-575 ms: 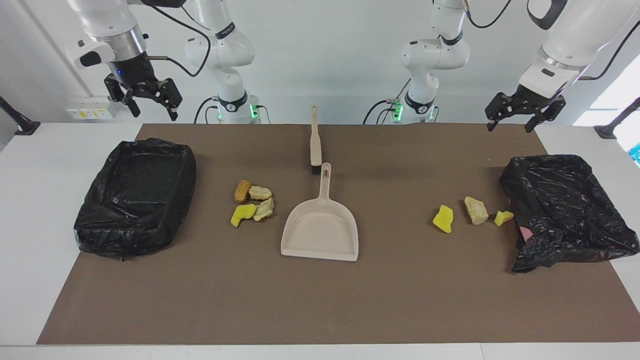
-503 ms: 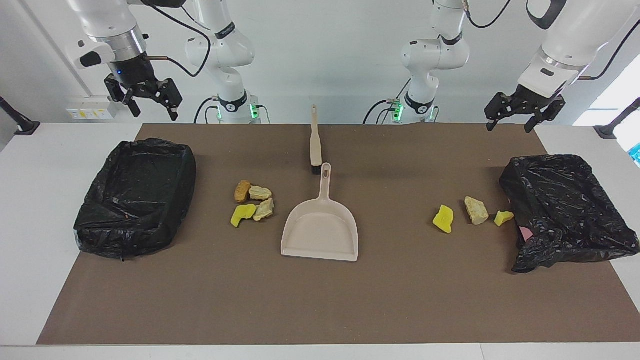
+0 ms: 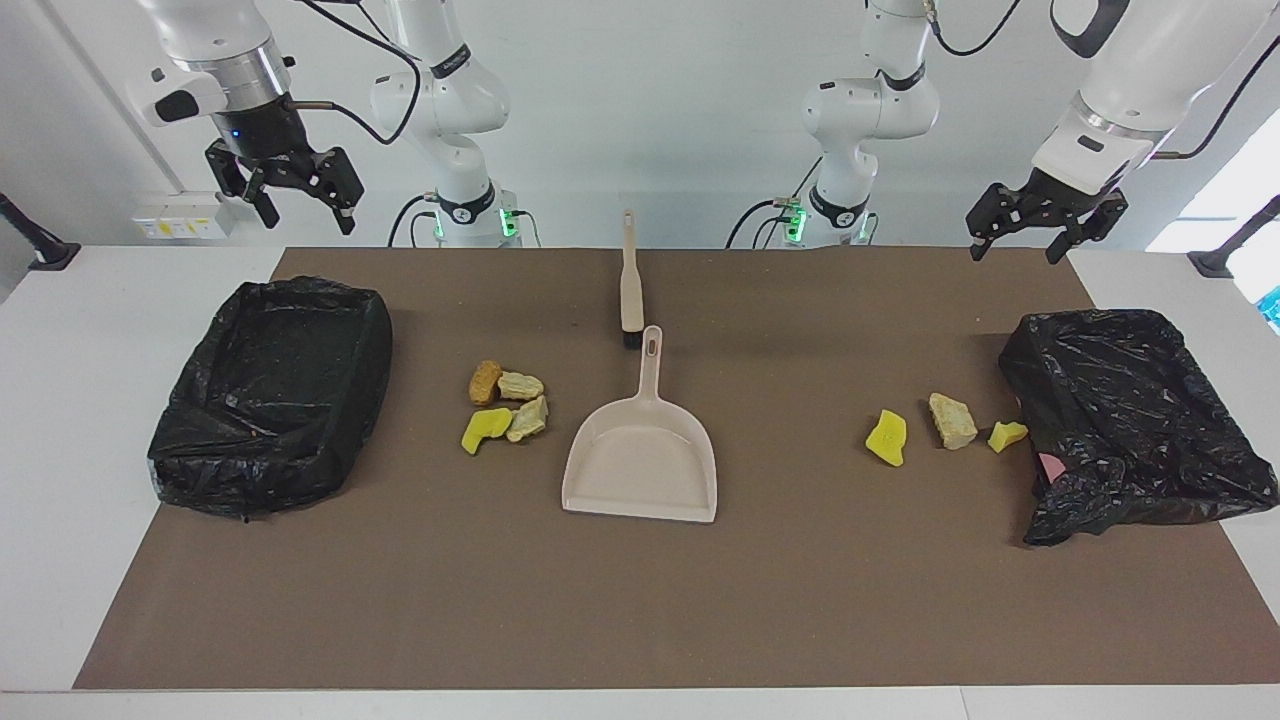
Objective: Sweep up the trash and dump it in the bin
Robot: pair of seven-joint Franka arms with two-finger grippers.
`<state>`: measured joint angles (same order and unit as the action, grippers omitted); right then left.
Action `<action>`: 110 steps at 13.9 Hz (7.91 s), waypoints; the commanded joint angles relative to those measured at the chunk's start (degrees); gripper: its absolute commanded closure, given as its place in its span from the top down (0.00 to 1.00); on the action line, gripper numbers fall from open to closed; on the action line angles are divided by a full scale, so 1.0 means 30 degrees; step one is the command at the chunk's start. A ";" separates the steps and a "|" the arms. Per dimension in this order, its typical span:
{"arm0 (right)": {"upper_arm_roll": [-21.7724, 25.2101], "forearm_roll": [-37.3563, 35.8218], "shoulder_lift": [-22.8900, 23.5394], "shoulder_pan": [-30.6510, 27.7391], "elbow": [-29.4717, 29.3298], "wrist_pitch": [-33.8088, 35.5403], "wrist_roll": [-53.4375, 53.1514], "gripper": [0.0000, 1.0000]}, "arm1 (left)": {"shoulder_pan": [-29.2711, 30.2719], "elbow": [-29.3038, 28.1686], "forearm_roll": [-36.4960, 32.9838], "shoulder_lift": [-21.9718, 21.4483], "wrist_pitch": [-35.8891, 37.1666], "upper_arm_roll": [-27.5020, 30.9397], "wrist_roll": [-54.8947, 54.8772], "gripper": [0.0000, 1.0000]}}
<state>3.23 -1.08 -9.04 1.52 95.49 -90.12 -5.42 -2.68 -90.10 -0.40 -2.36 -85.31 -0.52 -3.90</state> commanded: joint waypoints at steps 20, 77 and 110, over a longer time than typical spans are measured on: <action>0.0007 0.0360 0.0114 -0.0331 -0.0044 -0.0048 0.0282 1.00 | -0.0218 -0.2427 0.0043 -0.1439 -0.0157 0.0028 -0.0283 1.00; 0.0212 0.0419 -0.0325 -0.0361 0.0660 0.0158 0.0459 1.00 | -1.8708 -1.3829 0.1628 -0.0822 -1.1566 0.0203 2.0108 0.00; -0.1164 0.2586 0.9636 1.1036 0.2620 -1.0272 -1.2904 0.67 | 0.0456 -1.4177 -1.0650 -0.0560 -1.1524 0.0116 0.6430 0.00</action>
<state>-0.22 5.18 21.40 35.05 100.63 -119.20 -45.53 -2.27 -131.11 -31.86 -2.94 -117.63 0.48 17.42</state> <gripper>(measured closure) 0.101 0.744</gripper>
